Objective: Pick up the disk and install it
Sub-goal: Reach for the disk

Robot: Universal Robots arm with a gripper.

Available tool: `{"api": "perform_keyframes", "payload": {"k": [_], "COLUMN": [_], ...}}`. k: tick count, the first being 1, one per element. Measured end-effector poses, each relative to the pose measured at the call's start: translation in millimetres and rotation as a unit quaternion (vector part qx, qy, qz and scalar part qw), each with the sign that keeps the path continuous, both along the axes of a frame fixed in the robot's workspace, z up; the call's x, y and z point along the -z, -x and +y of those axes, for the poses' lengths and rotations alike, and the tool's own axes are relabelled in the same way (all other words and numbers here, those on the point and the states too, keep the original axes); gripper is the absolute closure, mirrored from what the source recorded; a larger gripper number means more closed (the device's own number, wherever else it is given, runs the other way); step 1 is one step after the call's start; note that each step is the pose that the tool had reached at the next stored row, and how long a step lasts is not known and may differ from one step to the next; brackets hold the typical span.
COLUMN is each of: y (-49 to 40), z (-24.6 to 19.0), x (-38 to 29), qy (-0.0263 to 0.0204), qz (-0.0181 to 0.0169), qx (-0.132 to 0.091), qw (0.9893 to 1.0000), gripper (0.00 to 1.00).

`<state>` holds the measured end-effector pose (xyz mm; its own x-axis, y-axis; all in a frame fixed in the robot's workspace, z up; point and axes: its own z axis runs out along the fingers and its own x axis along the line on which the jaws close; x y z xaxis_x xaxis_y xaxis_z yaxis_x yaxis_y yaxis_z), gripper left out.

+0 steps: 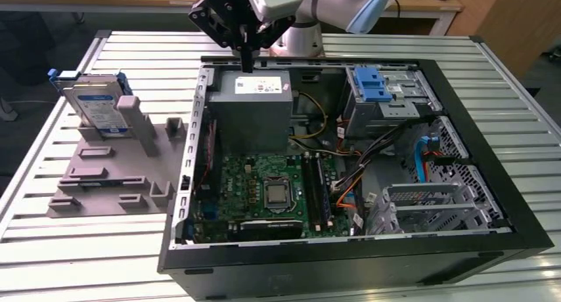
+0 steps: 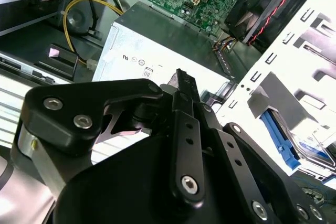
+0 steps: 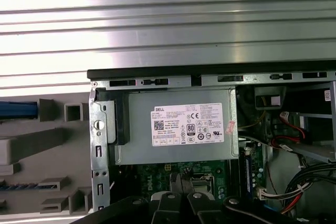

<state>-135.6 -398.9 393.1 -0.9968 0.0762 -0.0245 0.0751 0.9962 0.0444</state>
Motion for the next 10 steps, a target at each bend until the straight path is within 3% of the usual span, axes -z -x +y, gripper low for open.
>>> {"api": "perform_keyframes", "payload": {"k": [10], "y": [2.5], "z": [0.0], "x": [0.0], "qy": [0.0], "qz": [0.0], "qx": [0.0], "qw": [1.0], "gripper": [0.89]}}
